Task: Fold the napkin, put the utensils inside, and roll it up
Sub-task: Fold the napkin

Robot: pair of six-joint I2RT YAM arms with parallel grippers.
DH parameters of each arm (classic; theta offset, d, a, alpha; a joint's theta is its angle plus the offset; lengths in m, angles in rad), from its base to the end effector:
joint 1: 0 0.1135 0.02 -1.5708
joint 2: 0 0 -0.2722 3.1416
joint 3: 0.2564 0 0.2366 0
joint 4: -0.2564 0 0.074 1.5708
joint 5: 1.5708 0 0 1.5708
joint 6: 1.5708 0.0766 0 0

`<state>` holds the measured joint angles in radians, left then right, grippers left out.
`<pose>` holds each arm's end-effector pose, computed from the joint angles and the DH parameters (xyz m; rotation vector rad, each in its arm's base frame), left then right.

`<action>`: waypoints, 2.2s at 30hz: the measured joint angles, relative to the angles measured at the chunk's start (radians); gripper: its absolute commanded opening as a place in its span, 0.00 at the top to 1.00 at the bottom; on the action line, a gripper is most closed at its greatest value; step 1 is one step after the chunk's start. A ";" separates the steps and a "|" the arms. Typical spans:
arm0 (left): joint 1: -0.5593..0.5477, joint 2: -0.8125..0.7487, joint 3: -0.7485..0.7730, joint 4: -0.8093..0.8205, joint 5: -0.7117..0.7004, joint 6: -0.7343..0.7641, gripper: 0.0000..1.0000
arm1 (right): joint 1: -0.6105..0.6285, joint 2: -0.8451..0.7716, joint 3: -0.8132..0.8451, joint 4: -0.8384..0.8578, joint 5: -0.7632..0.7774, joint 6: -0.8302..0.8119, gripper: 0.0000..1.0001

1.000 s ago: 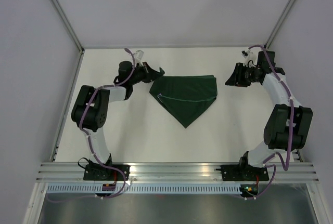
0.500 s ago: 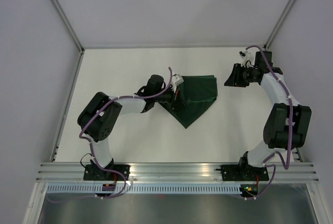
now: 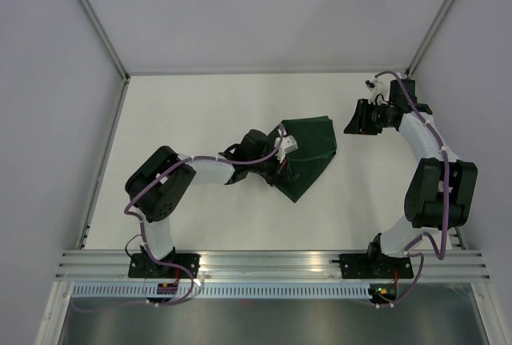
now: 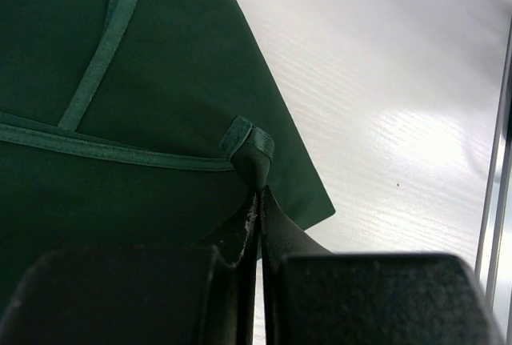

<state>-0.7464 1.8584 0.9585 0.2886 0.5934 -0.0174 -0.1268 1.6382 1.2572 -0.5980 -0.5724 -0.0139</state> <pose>0.2639 -0.3024 0.1536 1.1302 1.9636 -1.0687 0.3527 -0.0031 0.2408 -0.0808 2.4467 0.6635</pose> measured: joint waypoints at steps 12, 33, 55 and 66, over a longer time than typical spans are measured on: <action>-0.076 0.009 -0.004 -0.034 -0.079 0.054 0.98 | 0.014 0.020 0.000 0.000 0.013 -0.003 0.62; -0.229 0.009 0.002 -0.048 -0.198 0.095 0.79 | 0.119 0.120 0.002 -0.002 0.100 -0.039 0.62; -0.264 -0.216 -0.023 -0.122 -0.272 0.140 0.59 | 0.148 0.141 0.036 -0.057 0.134 -0.072 0.62; -0.065 -0.105 0.181 -0.214 -0.601 0.023 0.96 | 0.151 0.048 -0.067 -0.143 0.130 -0.169 0.65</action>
<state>-0.8112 1.7531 1.1393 0.0742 -0.0074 0.0059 0.0242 1.6867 1.1900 -0.7410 -0.4423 -0.1825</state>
